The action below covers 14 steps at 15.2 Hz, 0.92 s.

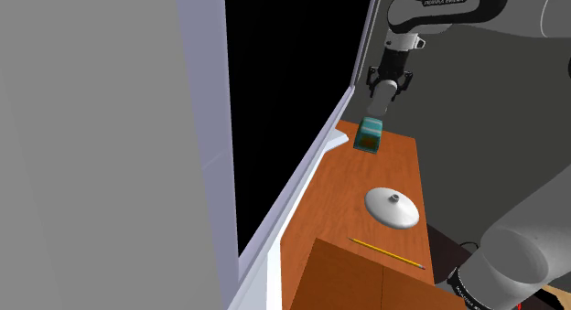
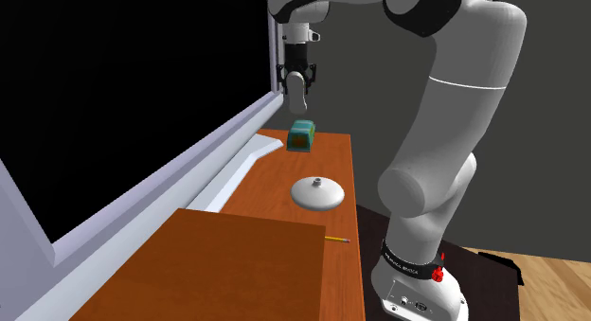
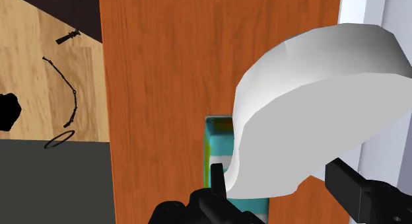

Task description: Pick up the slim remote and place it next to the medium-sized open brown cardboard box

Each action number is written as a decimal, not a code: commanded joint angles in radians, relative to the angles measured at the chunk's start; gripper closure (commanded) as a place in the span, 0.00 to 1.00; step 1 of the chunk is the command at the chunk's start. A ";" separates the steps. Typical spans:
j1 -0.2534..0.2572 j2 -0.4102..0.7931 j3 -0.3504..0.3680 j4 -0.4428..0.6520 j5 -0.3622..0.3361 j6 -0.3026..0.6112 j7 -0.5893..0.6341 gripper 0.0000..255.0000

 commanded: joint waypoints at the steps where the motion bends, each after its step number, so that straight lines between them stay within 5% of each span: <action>1: -0.001 0.000 -0.001 0.030 0.000 -0.030 -0.002 1.00; 8: -0.001 0.018 -0.001 0.142 0.002 -0.124 -0.004 1.00; 14: 0.038 -0.186 0.053 -0.077 -0.002 -0.111 0.089 1.00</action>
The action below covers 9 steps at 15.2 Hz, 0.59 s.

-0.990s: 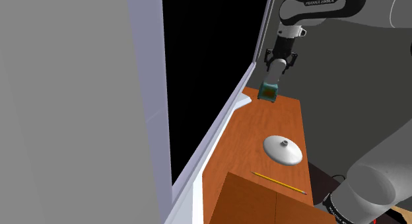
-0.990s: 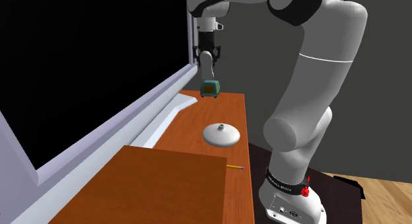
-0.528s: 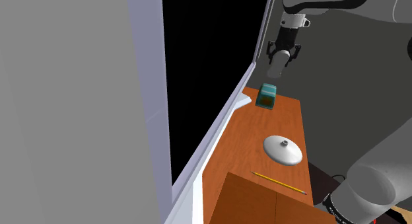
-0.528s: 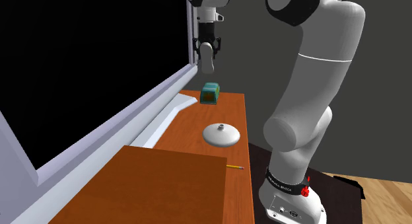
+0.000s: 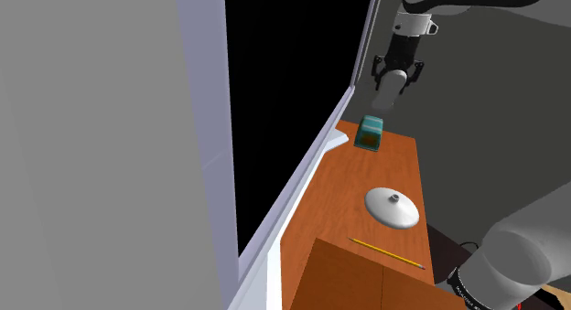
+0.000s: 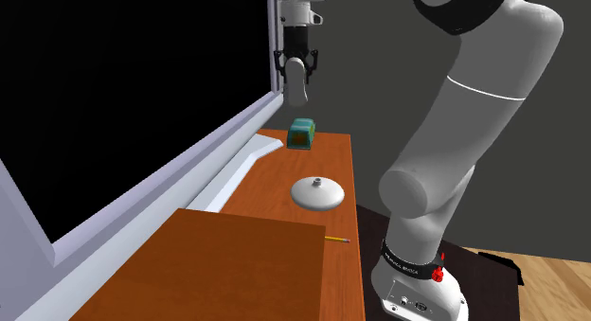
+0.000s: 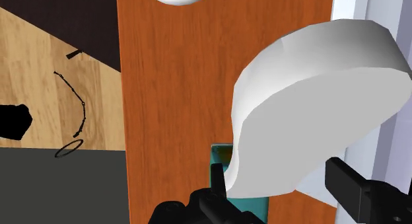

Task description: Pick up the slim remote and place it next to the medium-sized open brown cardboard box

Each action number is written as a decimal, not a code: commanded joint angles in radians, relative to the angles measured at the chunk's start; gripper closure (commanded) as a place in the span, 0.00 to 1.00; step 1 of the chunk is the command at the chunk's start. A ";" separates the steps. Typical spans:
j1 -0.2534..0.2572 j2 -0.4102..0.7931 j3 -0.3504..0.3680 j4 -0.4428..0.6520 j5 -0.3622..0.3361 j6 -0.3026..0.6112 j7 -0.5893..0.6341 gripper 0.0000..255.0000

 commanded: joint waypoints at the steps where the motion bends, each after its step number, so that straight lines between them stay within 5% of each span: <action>1: 0.013 -0.071 0.022 -0.069 0.002 -0.002 0.035 1.00; 9: 0.062 -0.304 0.113 -0.269 0.044 -0.037 0.165 1.00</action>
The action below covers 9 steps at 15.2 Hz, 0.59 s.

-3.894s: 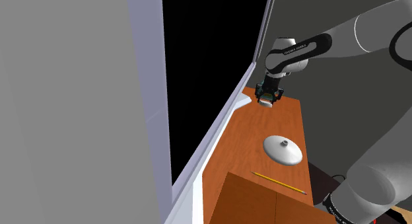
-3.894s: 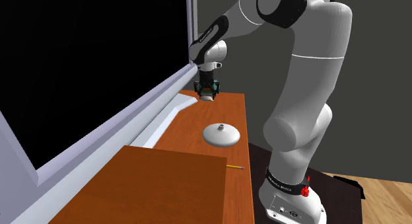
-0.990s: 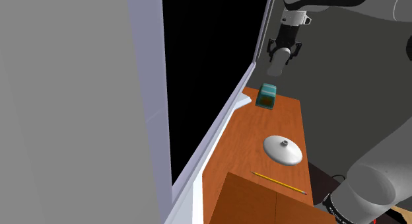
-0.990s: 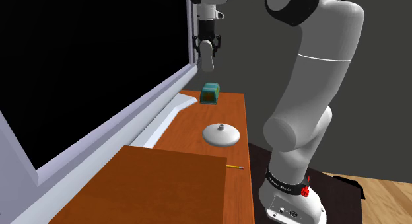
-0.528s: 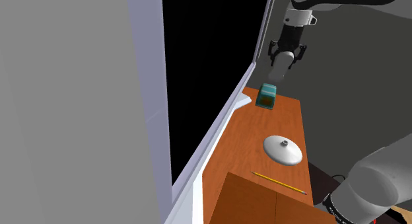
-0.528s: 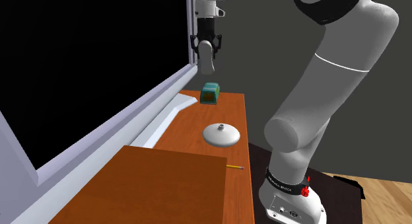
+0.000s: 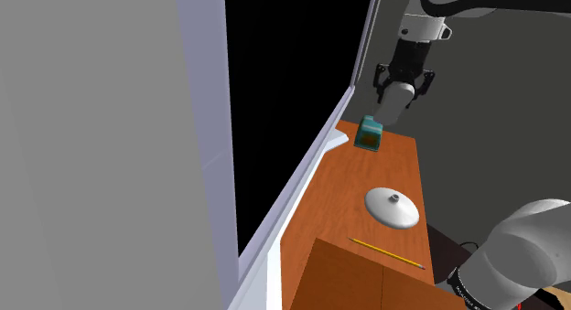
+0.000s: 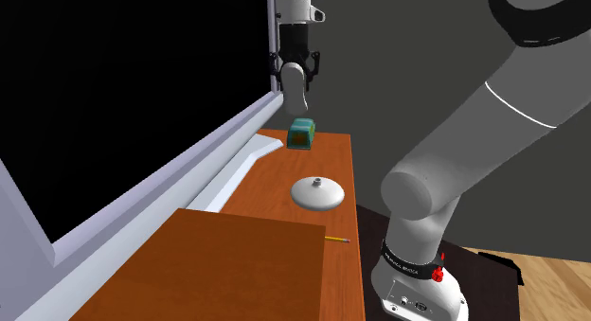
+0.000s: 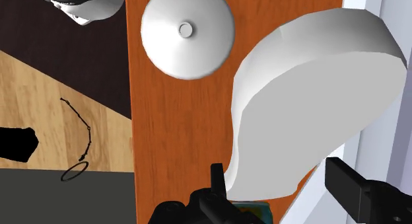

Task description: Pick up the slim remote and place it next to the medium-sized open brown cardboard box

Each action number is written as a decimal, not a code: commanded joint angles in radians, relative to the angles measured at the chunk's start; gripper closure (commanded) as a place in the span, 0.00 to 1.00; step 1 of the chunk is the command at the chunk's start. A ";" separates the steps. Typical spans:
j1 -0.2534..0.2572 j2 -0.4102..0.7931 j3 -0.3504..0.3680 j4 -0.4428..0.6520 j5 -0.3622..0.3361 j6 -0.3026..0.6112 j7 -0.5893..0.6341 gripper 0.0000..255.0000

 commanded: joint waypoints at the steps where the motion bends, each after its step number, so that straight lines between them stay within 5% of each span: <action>1: 0.012 -0.060 0.023 -0.041 0.014 -0.019 0.032 1.00; 9: 0.073 -0.250 0.135 -0.154 0.103 -0.089 0.175 1.00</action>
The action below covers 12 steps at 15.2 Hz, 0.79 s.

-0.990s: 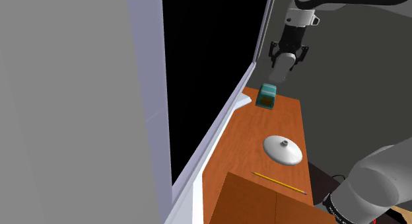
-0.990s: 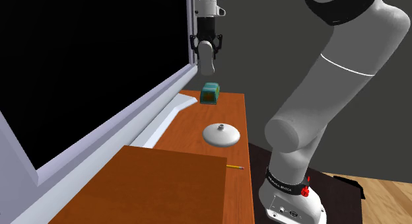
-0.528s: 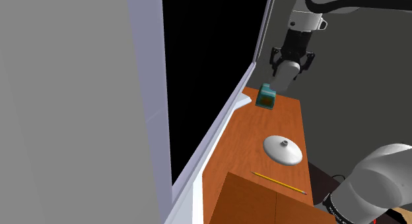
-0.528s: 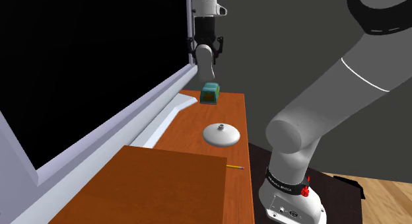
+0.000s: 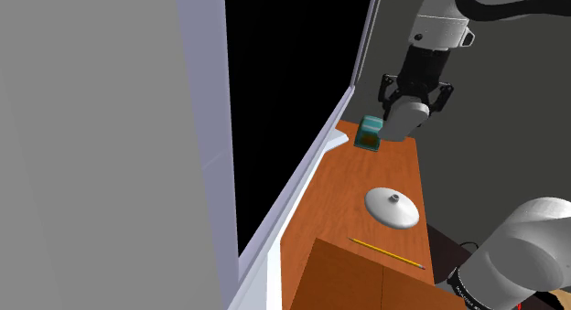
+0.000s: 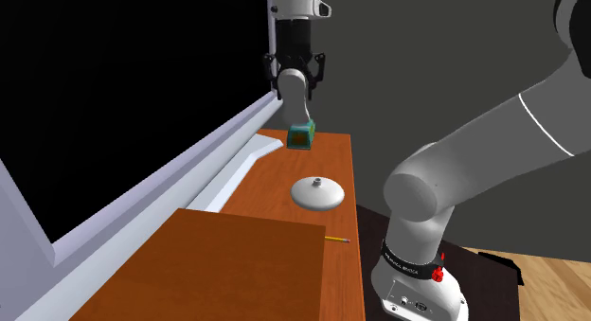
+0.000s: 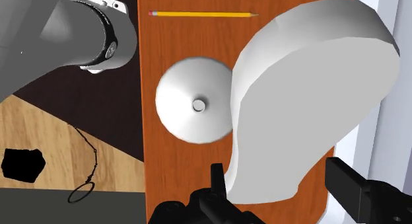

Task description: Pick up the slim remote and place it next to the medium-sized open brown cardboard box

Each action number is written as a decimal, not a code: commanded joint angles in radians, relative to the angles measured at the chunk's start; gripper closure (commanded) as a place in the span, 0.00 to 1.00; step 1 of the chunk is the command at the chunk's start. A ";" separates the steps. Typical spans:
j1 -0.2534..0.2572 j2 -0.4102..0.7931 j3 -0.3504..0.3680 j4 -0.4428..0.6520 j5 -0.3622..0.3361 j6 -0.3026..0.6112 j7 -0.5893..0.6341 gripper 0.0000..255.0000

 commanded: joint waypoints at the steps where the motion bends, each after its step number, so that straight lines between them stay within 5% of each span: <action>1: 0.016 -0.040 0.032 -0.015 0.028 -0.022 0.041 1.00; 12: 0.105 -0.204 0.220 -0.040 0.206 -0.128 0.272 1.00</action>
